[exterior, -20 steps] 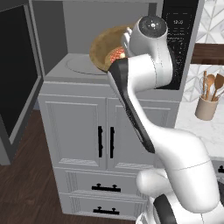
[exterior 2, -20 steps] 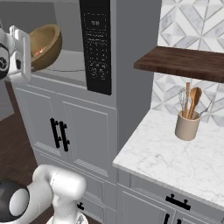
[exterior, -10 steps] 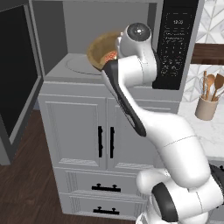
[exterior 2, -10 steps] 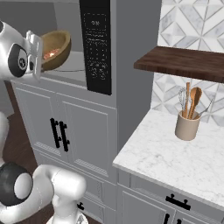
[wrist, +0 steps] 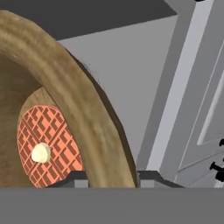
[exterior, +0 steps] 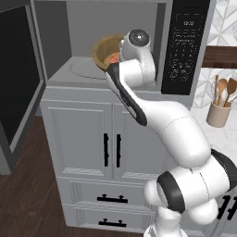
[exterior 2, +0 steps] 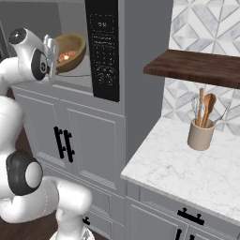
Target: Open the microwave, place the bowl with waffle inside the microwave, then close the microwave door and turn it on.
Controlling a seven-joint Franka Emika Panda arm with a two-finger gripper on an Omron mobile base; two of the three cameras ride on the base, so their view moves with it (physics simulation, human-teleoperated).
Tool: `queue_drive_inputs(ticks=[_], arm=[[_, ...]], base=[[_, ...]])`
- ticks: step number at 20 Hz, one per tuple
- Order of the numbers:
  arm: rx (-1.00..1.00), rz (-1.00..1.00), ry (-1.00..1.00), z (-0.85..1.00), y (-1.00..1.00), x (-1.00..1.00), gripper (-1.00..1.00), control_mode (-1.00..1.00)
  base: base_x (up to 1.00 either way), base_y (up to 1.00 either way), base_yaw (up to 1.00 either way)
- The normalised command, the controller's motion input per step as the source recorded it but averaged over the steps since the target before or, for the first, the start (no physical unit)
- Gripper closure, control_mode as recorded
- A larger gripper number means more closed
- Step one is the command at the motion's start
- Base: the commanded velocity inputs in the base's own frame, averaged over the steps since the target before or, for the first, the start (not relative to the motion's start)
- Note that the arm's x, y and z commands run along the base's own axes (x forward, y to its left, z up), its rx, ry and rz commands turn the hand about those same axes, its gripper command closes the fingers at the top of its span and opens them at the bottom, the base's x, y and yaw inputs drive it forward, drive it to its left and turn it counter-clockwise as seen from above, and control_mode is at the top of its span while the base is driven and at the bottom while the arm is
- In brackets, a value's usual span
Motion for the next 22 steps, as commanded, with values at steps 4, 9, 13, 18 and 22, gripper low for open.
queue_drive_inputs(ticks=[4,9,13,18,22], arm=[[0.01,-0.02,0.0,-0.09,0.03,0.67,1.0,-1.0],[0.0,-0.03,0.0,-0.17,0.03,0.63,1.0,-1.0],[0.0,-0.02,0.0,-0.21,0.01,0.64,1.0,-1.0],[0.0,-0.02,0.0,-0.25,0.05,0.63,1.0,-1.0],[0.0,-0.03,0.0,-0.23,0.07,0.5,-1.0,-1.0]], base=[[0.0,0.0,0.0],[0.0,0.0,0.0],[0.0,0.0,0.0],[0.0,0.0,0.0],[0.0,0.0,0.0]])
